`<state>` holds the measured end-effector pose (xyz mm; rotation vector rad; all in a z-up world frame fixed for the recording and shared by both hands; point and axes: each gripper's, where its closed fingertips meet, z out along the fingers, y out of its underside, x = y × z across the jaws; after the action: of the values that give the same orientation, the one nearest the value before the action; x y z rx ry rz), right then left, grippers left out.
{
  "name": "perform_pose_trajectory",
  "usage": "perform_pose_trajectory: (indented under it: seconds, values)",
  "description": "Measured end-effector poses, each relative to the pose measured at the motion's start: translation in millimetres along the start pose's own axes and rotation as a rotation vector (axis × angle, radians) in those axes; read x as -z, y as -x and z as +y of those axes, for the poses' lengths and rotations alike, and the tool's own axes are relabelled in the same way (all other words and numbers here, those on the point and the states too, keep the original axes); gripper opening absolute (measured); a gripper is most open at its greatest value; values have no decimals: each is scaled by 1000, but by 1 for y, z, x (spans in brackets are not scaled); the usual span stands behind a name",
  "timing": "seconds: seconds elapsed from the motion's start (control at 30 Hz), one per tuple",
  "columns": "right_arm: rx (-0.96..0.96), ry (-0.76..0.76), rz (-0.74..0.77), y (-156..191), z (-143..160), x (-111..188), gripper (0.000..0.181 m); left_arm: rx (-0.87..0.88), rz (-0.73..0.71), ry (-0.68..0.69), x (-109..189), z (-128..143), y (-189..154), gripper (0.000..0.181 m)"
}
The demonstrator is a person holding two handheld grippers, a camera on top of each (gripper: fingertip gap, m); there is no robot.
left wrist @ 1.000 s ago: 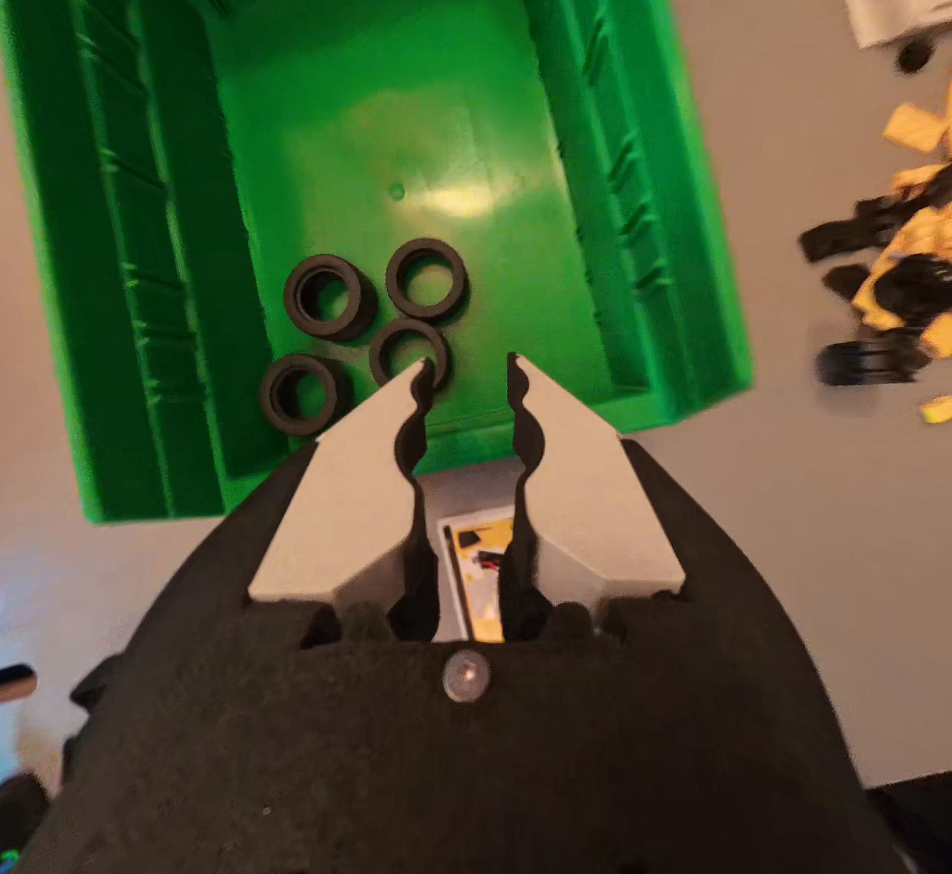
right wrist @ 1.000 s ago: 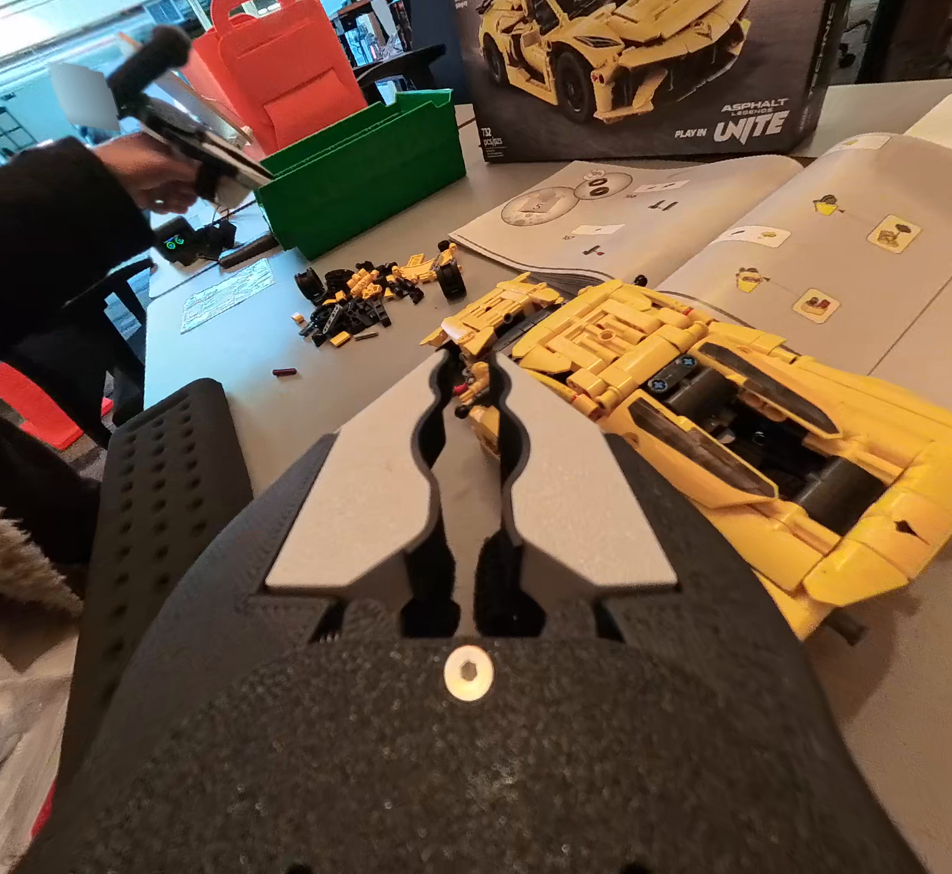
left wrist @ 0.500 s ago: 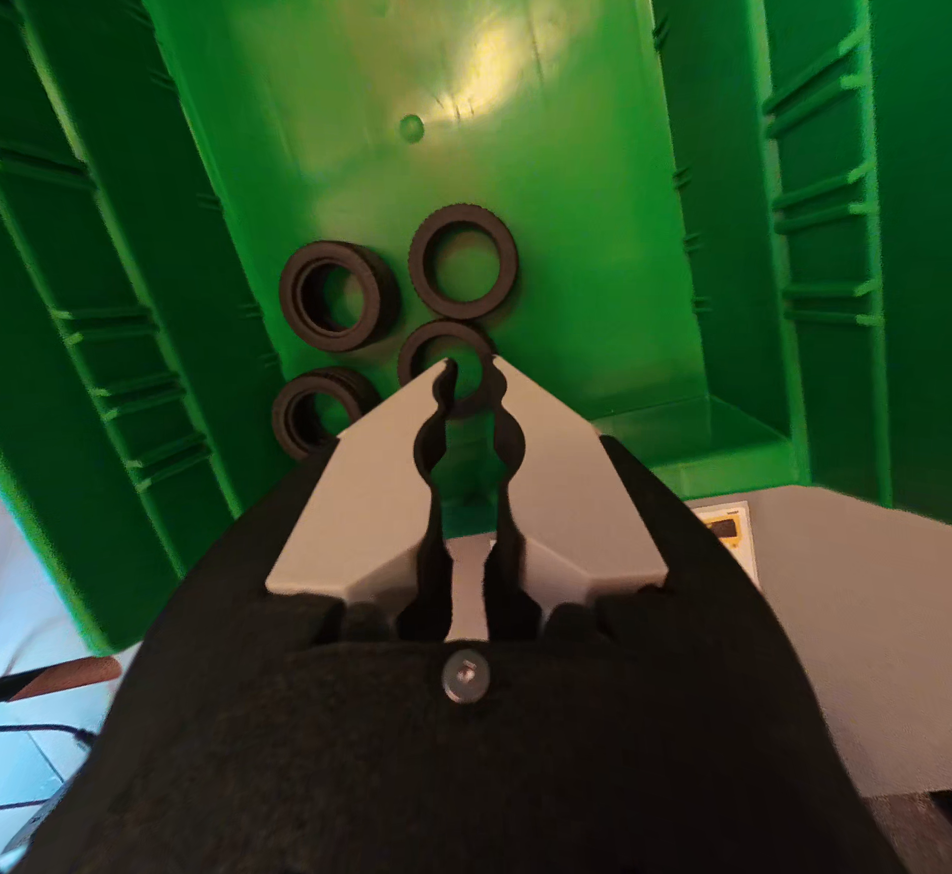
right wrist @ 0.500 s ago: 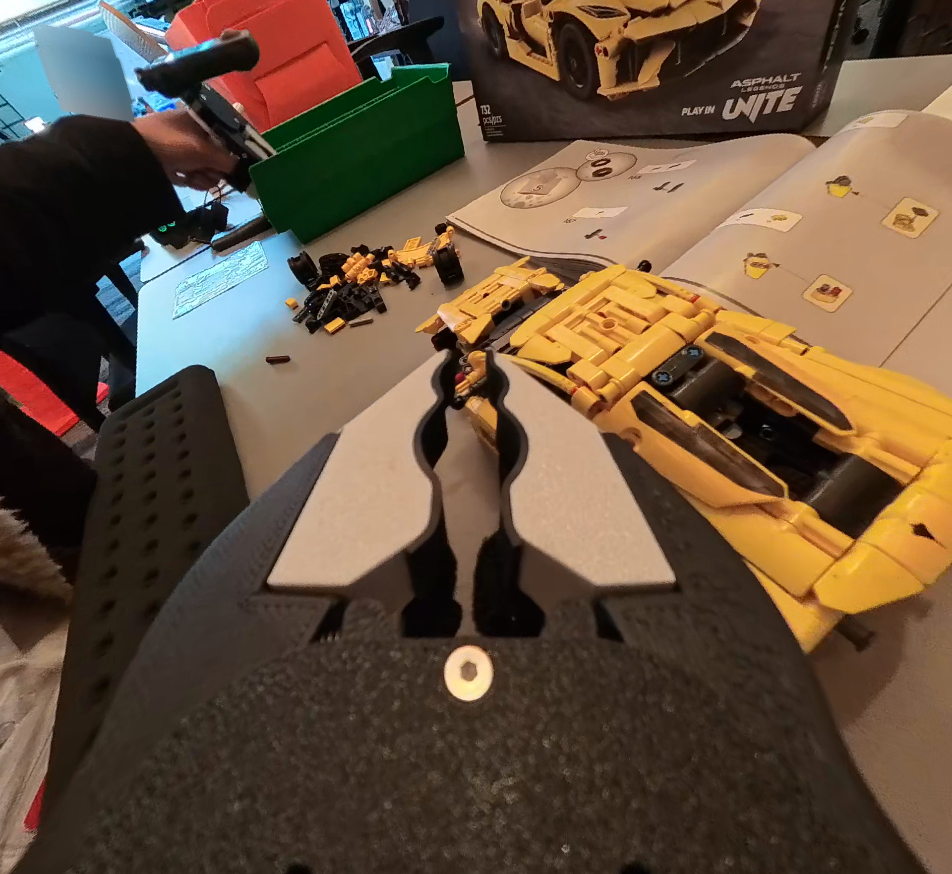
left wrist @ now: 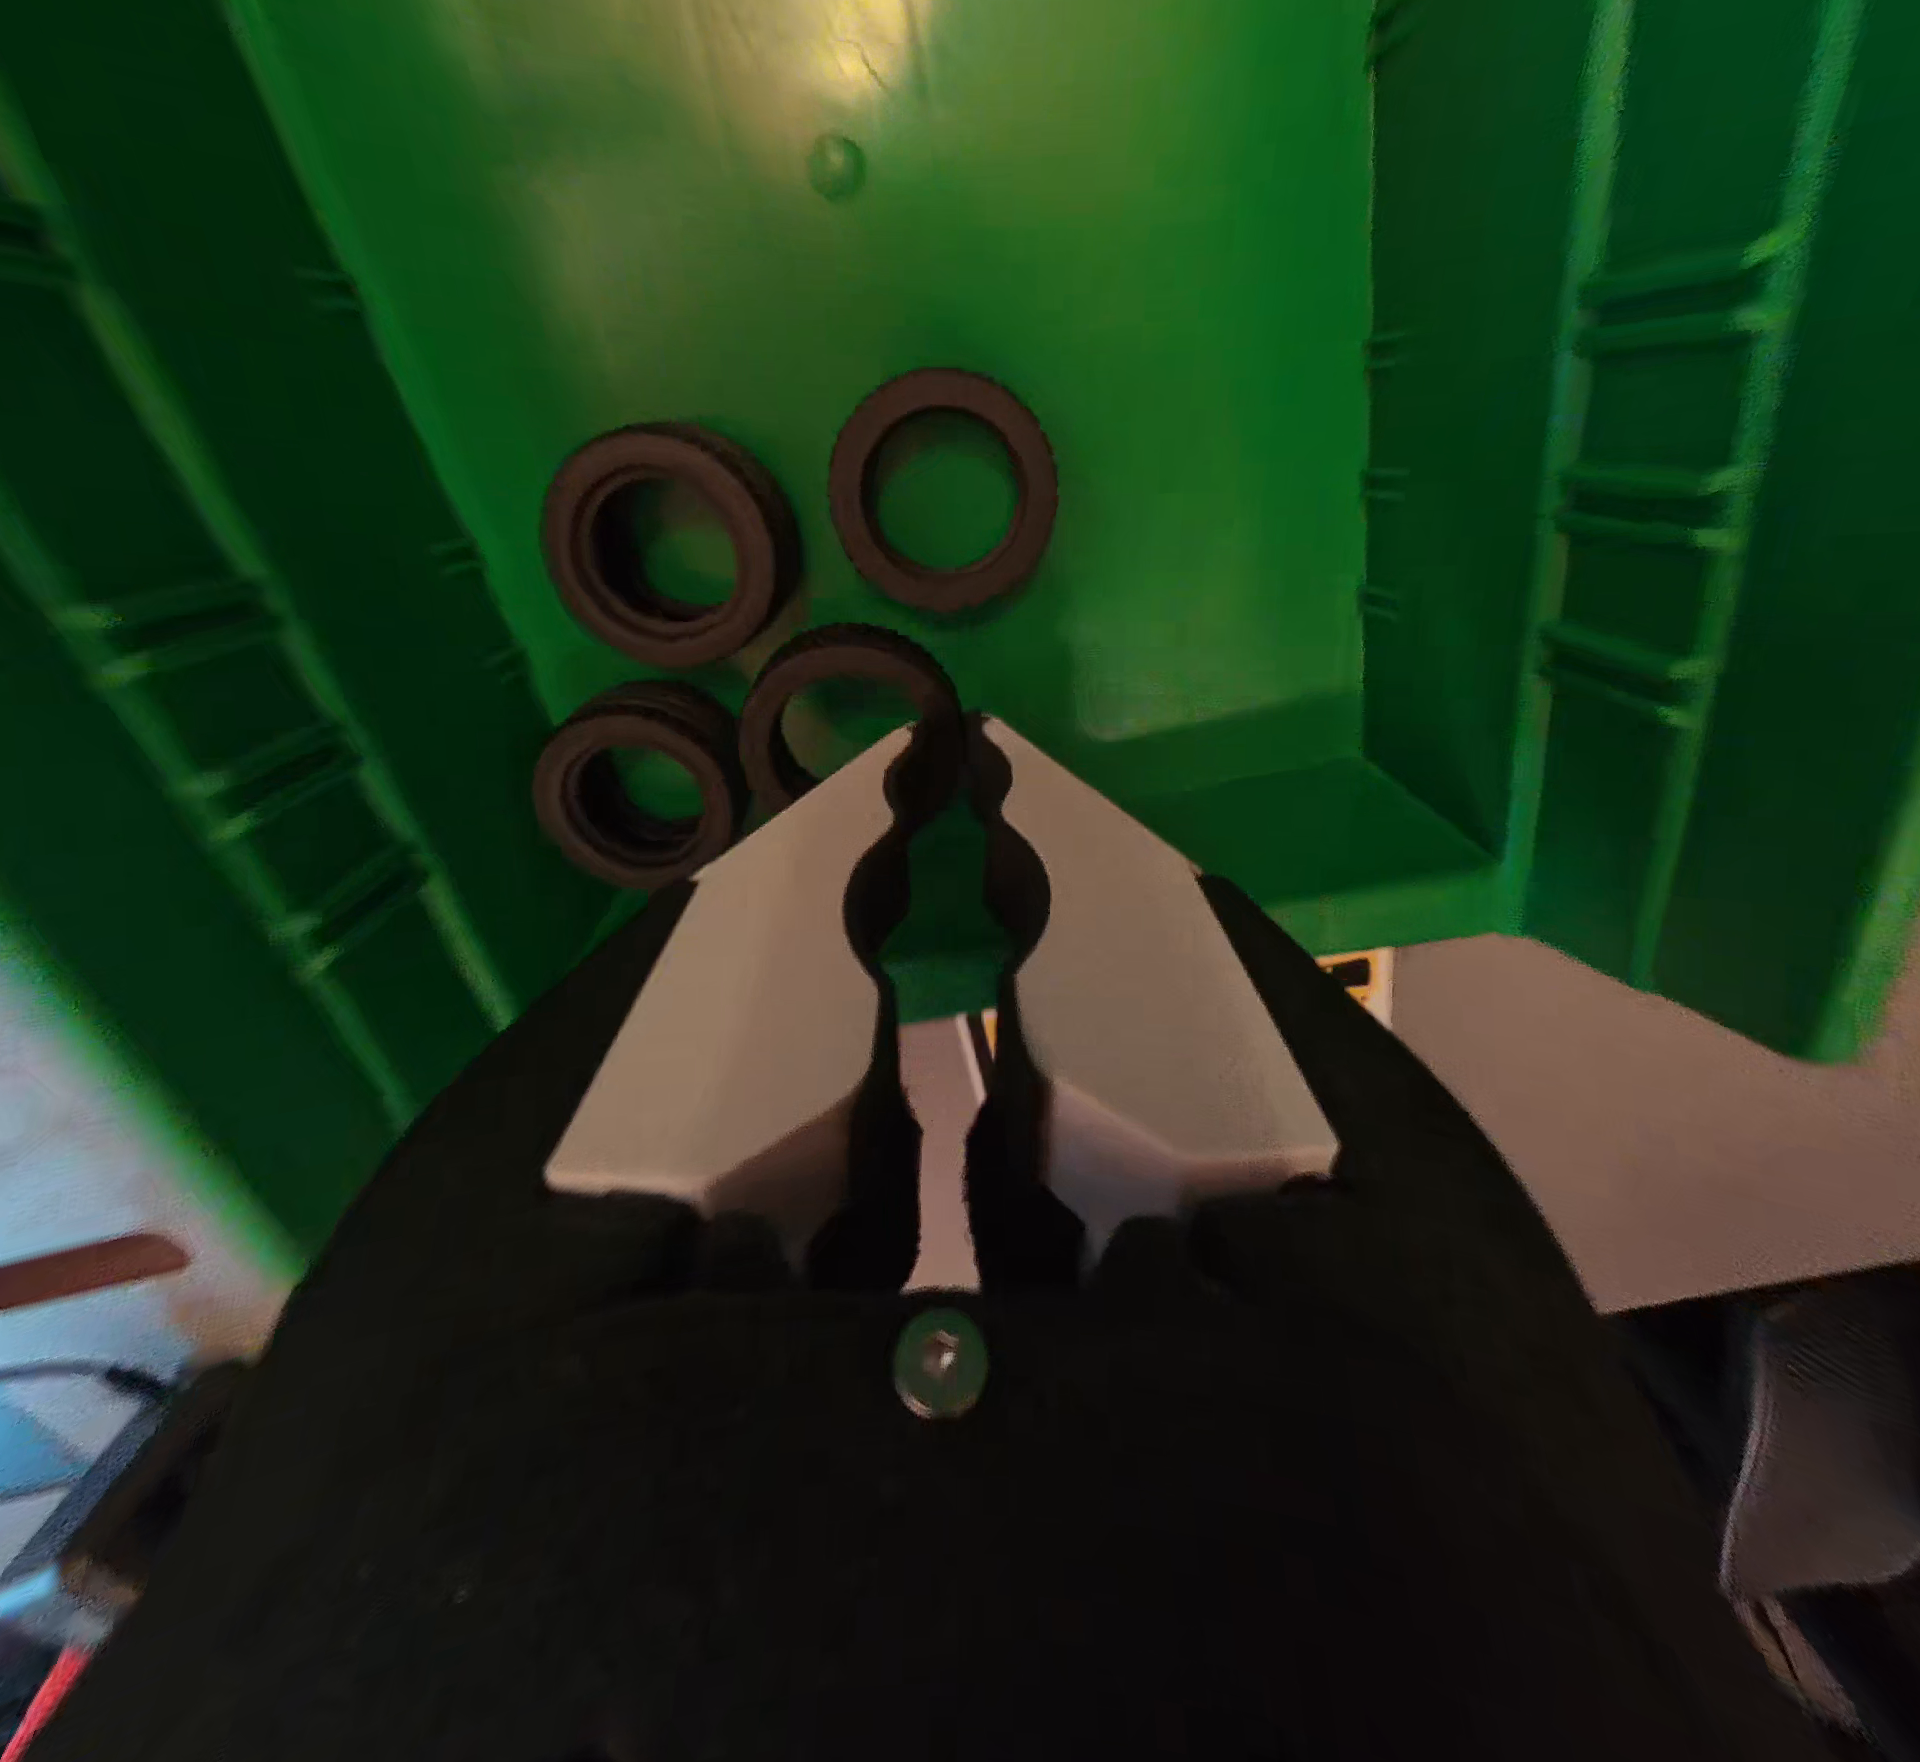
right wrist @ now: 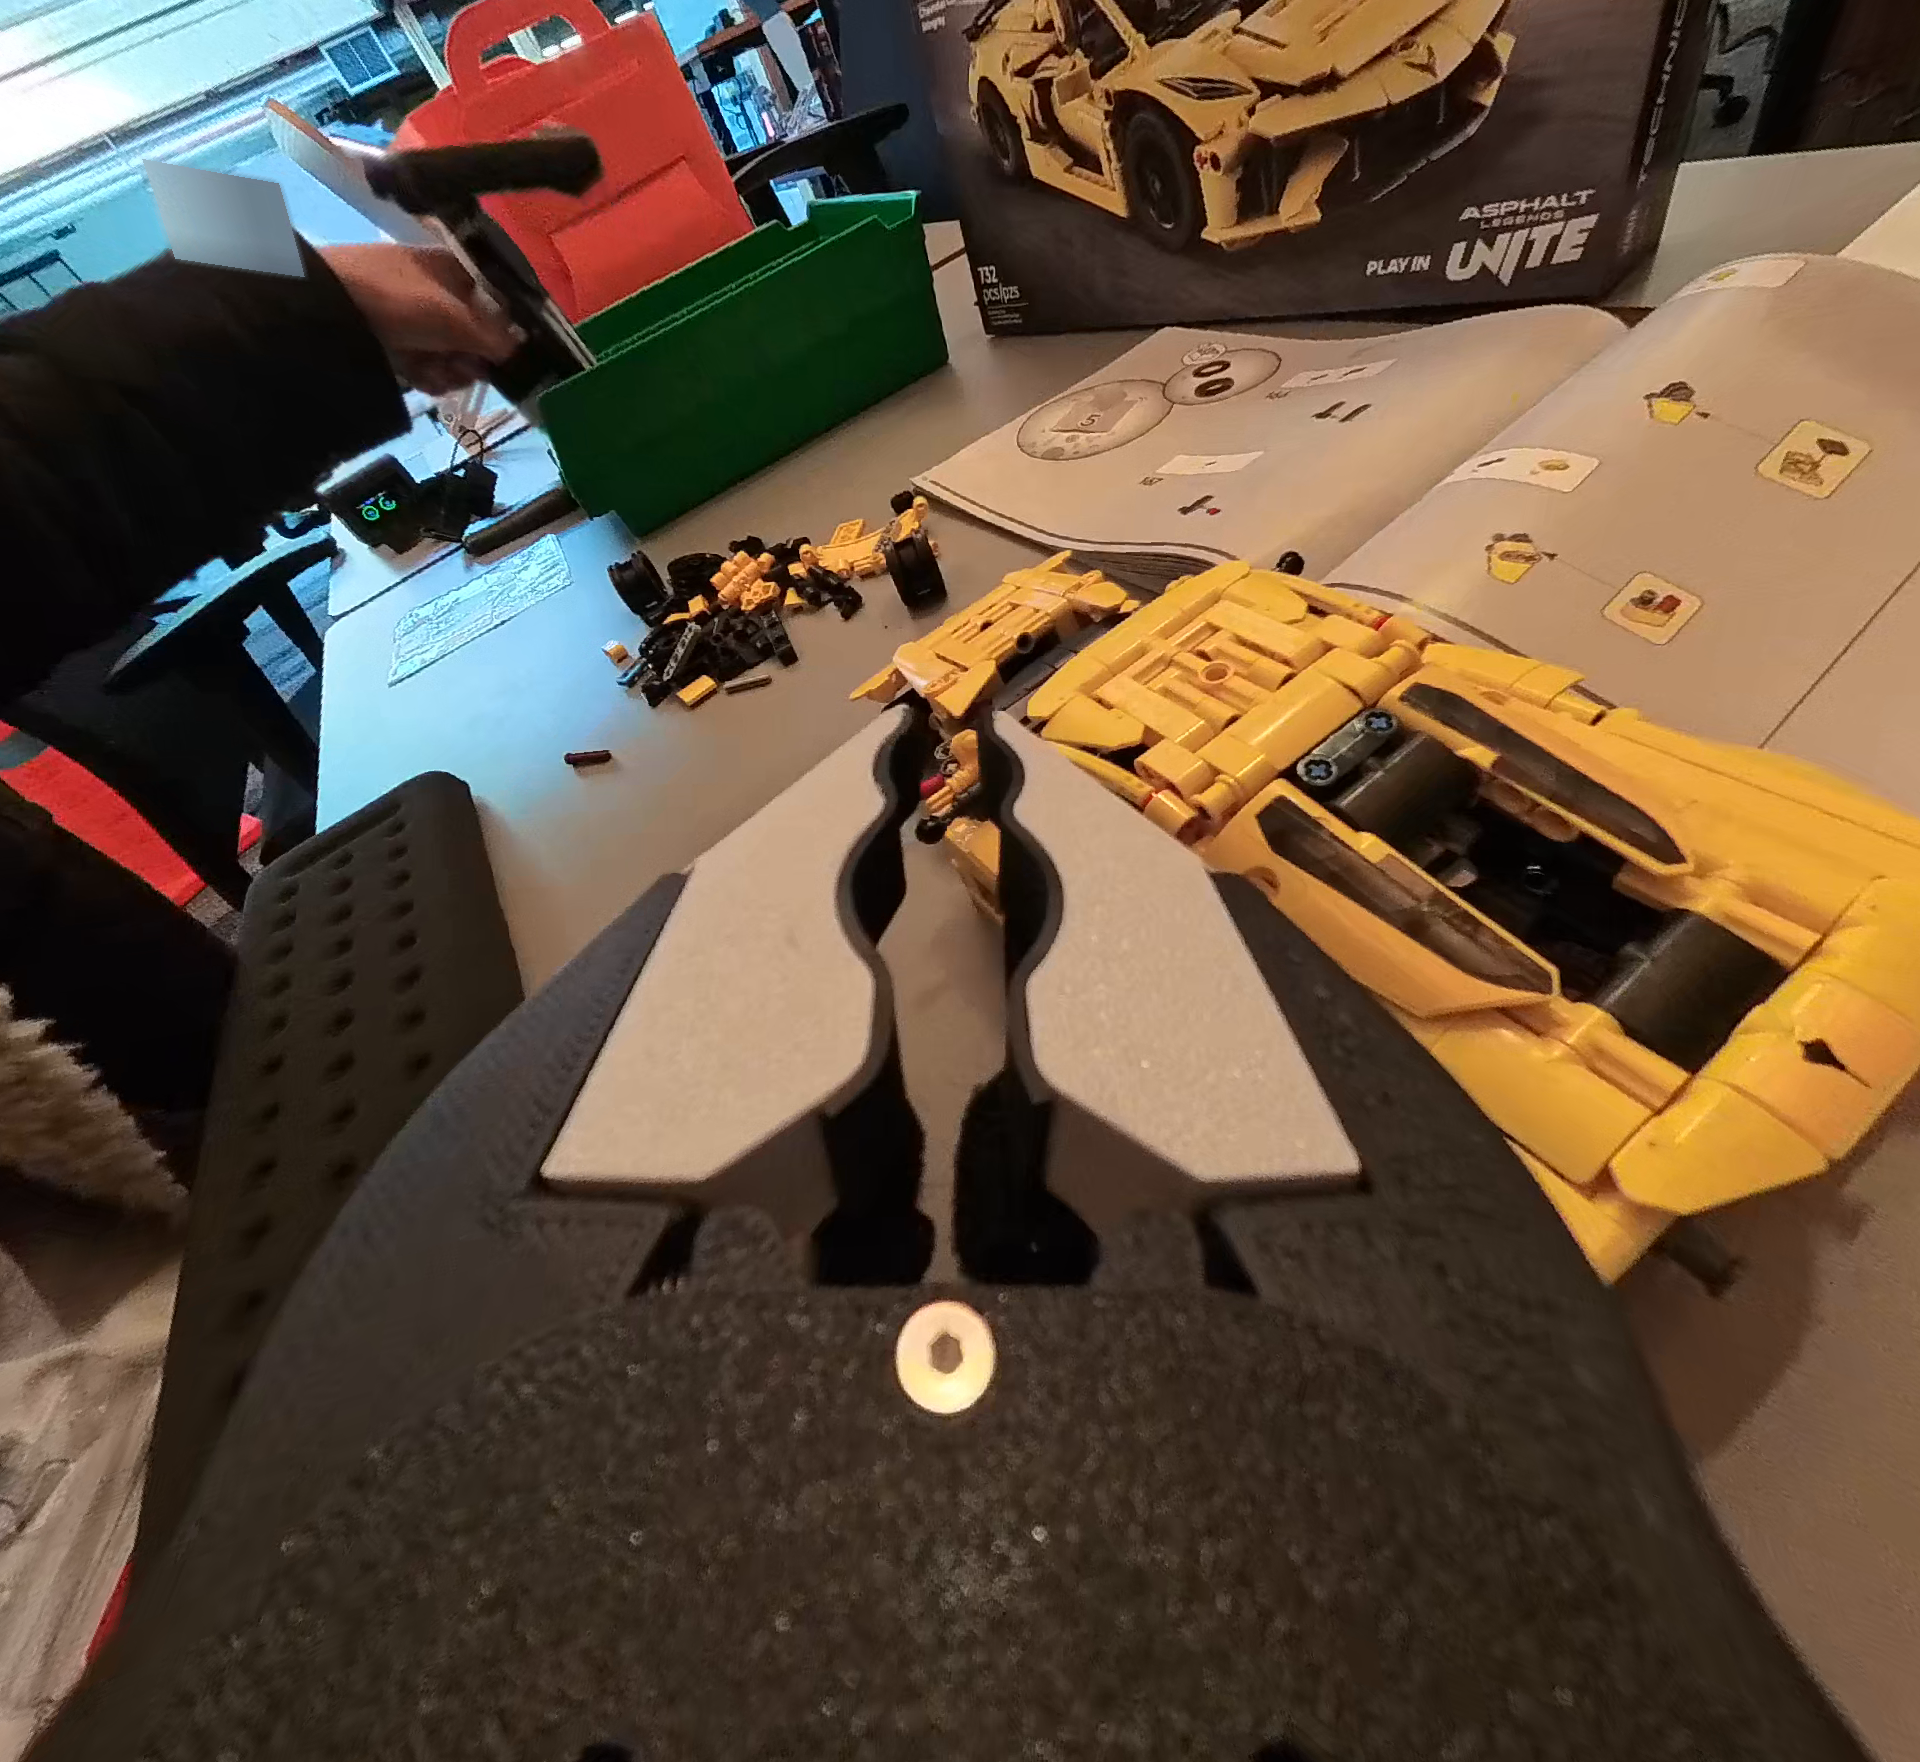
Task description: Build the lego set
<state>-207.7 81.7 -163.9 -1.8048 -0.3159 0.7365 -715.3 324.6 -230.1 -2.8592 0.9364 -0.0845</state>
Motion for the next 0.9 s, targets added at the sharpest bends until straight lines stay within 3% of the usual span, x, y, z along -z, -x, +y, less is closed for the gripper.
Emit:
perform_pose_trajectory:
  seconds: [0.1,0.17,0.23,0.33,0.43,0.57,0.77,0.83,0.9]
  values:
    - [-4,-3,-7,1,0,0,8,-21,-37,-175,55,-34,-11,6]
    - [-4,0,-13,2,0,-1,8,-82,11,-336,94,-74,-43,6]
    - [0,2,-18,3,0,-2,8,-155,138,-382,107,-106,-94,6]
    - [7,-5,-11,3,-1,0,8,-285,234,-228,69,-127,-154,6]
    - [-12,-26,-13,0,-5,3,8,-377,181,-26,9,-134,-163,6]
    - [-9,-23,-29,3,-4,1,8,-357,216,53,-28,-165,-172,6]
    - [-3,-21,-38,6,-4,2,8,-363,192,150,-51,-173,-181,11]
    - [-19,-30,-39,4,-5,3,8,-342,189,126,-41,-172,-178,26]
    - [-38,-36,-45,3,-6,4,8,-332,179,10,-9,-178,-170,27]
